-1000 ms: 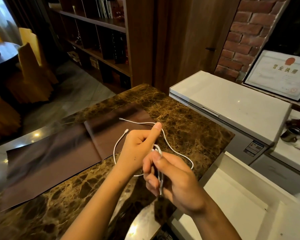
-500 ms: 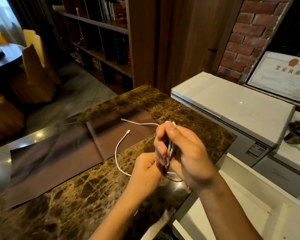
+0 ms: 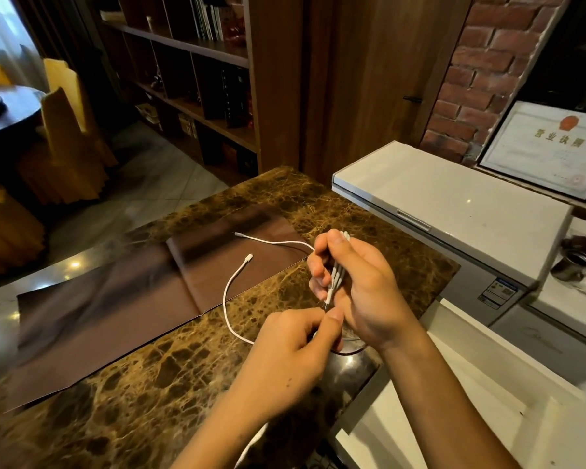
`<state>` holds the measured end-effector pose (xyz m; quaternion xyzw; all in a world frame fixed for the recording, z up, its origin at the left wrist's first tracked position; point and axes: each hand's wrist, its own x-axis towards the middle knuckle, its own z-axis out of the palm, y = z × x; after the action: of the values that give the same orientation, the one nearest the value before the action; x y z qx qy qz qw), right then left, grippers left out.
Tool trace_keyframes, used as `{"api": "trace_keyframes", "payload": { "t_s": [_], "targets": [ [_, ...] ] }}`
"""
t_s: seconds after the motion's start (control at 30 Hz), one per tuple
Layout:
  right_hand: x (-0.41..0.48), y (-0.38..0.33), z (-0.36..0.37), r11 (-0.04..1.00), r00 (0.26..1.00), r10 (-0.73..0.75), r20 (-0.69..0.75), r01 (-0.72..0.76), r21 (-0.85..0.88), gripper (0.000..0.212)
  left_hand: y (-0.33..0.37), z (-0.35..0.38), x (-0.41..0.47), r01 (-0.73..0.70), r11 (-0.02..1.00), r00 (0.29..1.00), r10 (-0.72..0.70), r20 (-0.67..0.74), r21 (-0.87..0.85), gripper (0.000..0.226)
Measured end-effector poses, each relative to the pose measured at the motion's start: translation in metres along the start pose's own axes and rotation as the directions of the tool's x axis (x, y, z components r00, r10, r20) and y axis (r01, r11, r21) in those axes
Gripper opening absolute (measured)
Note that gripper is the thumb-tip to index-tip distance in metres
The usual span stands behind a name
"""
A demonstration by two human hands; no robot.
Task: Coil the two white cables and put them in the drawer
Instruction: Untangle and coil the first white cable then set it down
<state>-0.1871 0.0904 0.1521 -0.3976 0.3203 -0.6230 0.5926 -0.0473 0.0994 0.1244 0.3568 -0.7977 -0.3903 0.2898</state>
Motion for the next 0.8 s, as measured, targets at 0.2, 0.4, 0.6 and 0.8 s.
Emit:
{"api": "trace_keyframes", "payload": {
  "t_s": [0.2,0.4,0.6,0.8],
  "targets": [
    [-0.002,0.008,-0.003,0.99,1.0,0.01,-0.027,-0.014,-0.139,0.027,0.007,-0.02,0.0,-0.048,0.99,0.998,0.042,0.044,0.129,0.056],
    [-0.007,0.022,-0.004,0.947,0.998,0.036,-0.042,-0.047,-0.317,0.033,0.014,-0.037,0.005,-0.071,0.967,0.997,0.061,0.048,0.245,0.058],
    [-0.015,0.038,-0.002,0.921,0.998,0.063,-0.027,-0.069,-0.383,0.032,0.013,-0.053,0.014,-0.088,0.919,0.996,0.09,0.013,0.384,0.065],
    [-0.026,0.06,0.0,0.867,0.989,0.127,-0.076,-0.148,-0.475,0.028,0.014,-0.066,0.042,-0.152,0.836,0.985,0.169,0.016,0.527,0.066]
  ]
}}
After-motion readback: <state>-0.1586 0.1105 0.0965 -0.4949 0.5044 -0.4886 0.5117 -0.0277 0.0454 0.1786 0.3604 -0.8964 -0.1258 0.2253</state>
